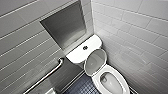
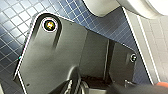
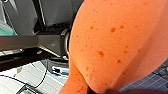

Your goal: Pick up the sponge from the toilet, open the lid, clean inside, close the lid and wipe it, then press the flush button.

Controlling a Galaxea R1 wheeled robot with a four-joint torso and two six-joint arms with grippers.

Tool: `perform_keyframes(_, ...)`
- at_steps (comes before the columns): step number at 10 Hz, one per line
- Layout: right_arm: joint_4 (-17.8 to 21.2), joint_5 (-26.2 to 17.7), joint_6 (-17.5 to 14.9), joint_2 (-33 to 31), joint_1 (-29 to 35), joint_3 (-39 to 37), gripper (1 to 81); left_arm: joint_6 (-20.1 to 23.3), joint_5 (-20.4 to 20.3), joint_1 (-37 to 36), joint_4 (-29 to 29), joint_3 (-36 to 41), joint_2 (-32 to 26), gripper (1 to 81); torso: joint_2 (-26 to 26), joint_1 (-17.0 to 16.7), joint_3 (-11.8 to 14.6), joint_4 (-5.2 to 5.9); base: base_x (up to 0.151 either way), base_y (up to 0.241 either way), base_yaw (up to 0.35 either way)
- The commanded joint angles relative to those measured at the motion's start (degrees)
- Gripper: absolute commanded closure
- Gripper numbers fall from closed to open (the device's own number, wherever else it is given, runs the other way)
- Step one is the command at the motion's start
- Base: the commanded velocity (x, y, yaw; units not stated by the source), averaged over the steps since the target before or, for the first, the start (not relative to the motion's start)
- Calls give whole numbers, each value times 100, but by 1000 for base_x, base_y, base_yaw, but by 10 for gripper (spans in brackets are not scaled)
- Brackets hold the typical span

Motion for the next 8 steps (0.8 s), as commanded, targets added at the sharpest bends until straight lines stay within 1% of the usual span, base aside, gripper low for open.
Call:
perform_keyframes(1, -195, -325, -21, 86, -176, 44, 811, -26, 339, -318, -126, 252, -208, 10, 0, 2, 564, 0, 0, 0, 0)
perform_keyframes(2, -204, -325, -21, 122, -220, -8, 811, -52, 330, -405, -188, 340, -269, 10, 19, -13, 177, 0, 0, 0, 0)
perform_keyframes(3, -327, -325, -56, 219, -220, -123, 811, -176, 338, -511, -356, 394, -314, 10, 24, -22, 374, -2, 0, 0, 0)
perform_keyframes(4, -354, -325, -65, 410, -237, -384, 811, -220, 356, -511, -417, 368, -296, 10, 22, -33, 485, -2, 0, 0, 0)
perform_keyframes(6, -389, -422, -74, 920, -352, -912, 811, -220, 400, -476, -417, 105, -156, 10, 24, -37, 555, -2, 0, 0, 0)
perform_keyframes(7, -372, -325, -82, 1103, -448, -1217, 811, -220, 400, -423, -408, -104, -51, 10, 24, -40, 544, -2, 0, 0, 0)
perform_keyframes(8, -337, -325, -273, 1298, -571, -1501, 811, -220, 400, -397, -408, -344, 55, 10, 24, -40, 544, -2, 0, 0, 0)
